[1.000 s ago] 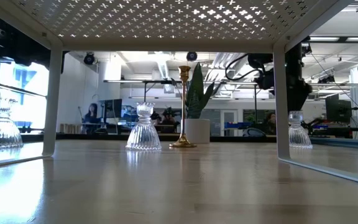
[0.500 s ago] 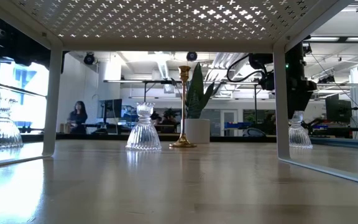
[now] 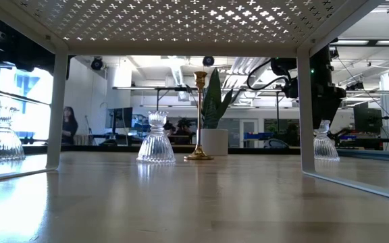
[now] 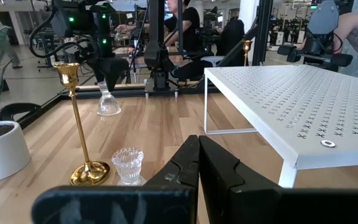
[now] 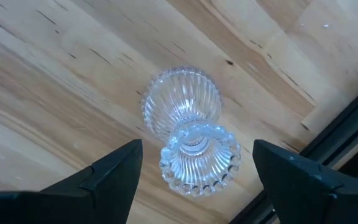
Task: Pick & Place candle stick holders
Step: Put the right transparent candle holder on the shelf
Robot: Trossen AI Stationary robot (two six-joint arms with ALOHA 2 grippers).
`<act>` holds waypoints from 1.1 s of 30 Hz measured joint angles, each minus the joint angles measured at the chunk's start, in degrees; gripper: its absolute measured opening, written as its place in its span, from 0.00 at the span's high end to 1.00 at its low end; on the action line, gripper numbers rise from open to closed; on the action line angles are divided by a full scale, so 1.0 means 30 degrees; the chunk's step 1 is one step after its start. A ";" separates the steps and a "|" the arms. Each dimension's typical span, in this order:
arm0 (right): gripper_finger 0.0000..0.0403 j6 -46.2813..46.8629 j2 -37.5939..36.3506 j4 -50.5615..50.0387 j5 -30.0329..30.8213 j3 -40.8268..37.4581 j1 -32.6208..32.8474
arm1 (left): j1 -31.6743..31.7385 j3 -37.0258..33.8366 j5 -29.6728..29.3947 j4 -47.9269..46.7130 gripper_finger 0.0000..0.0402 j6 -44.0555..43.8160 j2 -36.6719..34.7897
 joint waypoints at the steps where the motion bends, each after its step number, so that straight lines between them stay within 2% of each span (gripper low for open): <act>1: 0.26 0.0010 0.0000 0.0000 0.0000 0.0000 -0.0005 | -0.0004 -0.0006 -0.0006 0.0000 1.00 0.0001 0.0005; 18: 0.26 -0.0051 0.0084 -0.0006 -0.0561 0.0007 0.0000 | -0.0002 -0.0006 -0.0002 0.0000 1.00 0.0001 0.0000; 33: 0.49 -0.0280 0.1594 0.0078 -0.0568 0.0007 -0.0005 | -0.0006 0.0000 -0.0006 0.0000 1.00 -0.0006 0.0000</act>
